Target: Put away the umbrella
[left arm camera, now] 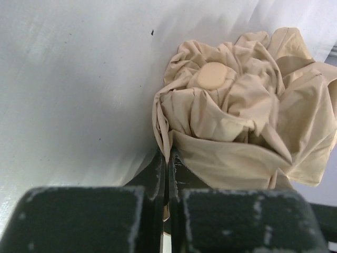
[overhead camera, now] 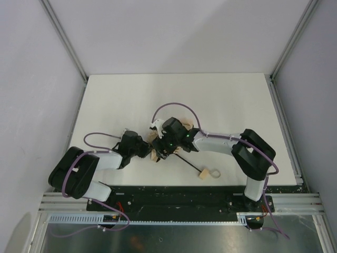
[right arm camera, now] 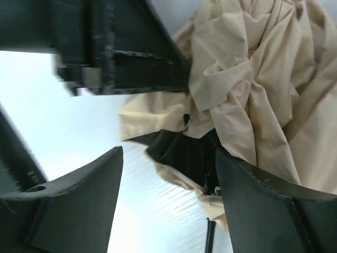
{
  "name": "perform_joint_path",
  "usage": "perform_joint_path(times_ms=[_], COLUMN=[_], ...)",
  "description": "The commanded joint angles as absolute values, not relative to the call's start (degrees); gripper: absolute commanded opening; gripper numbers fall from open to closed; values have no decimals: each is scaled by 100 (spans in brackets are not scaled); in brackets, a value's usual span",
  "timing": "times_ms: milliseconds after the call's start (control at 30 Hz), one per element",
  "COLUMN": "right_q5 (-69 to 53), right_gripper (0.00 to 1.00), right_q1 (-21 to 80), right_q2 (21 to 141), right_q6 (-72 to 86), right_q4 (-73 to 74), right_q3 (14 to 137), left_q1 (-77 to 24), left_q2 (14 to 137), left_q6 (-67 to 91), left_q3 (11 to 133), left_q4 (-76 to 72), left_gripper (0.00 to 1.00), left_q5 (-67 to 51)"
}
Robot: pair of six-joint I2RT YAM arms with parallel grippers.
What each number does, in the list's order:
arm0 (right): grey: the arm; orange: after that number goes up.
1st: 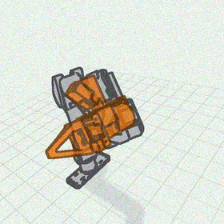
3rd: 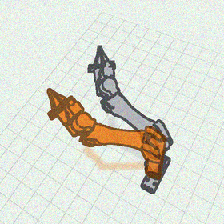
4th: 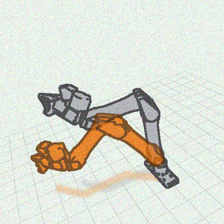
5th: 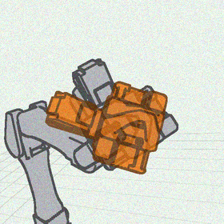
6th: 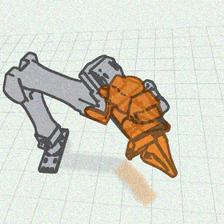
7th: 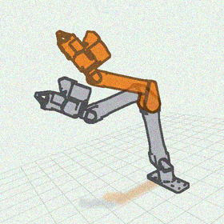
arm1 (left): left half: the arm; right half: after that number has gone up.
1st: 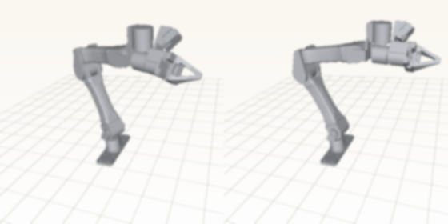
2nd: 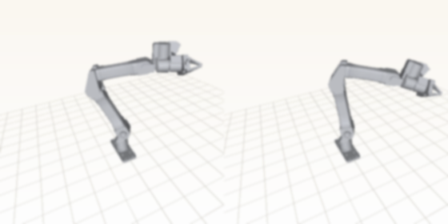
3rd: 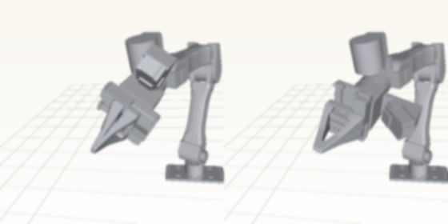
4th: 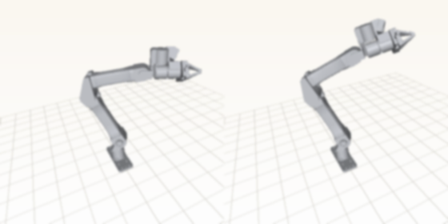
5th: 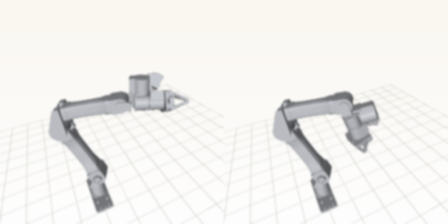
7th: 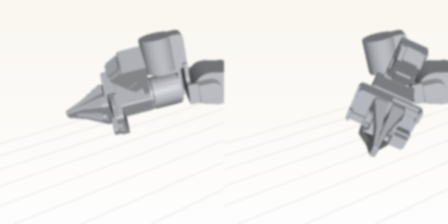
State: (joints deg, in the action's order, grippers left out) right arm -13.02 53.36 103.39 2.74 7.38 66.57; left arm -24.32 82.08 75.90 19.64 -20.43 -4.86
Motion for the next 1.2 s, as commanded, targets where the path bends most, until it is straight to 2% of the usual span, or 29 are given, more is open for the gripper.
perform_joint_path(times_ms=[0, 133, 233, 300, 400, 567, 600, 867, 1033, 1167], right_q5=[315, 1185, 1050, 656, -243, -1655, -1887, -2675, -2723, -2697], right_gripper=[75, 72, 55, 39, 24, 17, 16, 14, 12, 12], right_q1=[5491, 5549, 5447, 5319, 5097, 4669, 4593, 4333, 4332, 4334], right_q2=[10897, 11370, 11588, 11688, 11705, 11639, 11633, 11549, 11543, 11505], right_q6=[59, 222, 249, 277, 329, 421, 444, 580, 550, 488], right_q4=[1124, 1085, 1178, 1211, 1028, 732, 687, 437, 421, 439], right_q3=[6663, 6658, 6658, 6608, 6388, 6054, 6024, 5972, 5975, 5981], left_q1=[-2455, -2462, -2455, -2442, -2340, -1866, -1781, -1742, -2097, -2376], left_q2=[8342, 8372, 8249, 8019, 7552, 6952, 6939, 8008, 8786, 9449], left_q6=[7304, 7296, 7227, 7157, 7136, 7159, 7187, 7261, 7242, 7345], left_q3=[1958, 1977, 1940, 1893, 1814, 1766, 1824, 2819, 3245, 3638], left_q4=[-1459, -1447, -1430, -1401, -1192, -1058, -1052, -1028, -802, 108], left_gripper=[0, 0, 2, 19, 57, 92, 96, 100, 99, 97], left_q5=[-203, -271, -364, -385, -404, -770, -882, -1170, -634, -124])
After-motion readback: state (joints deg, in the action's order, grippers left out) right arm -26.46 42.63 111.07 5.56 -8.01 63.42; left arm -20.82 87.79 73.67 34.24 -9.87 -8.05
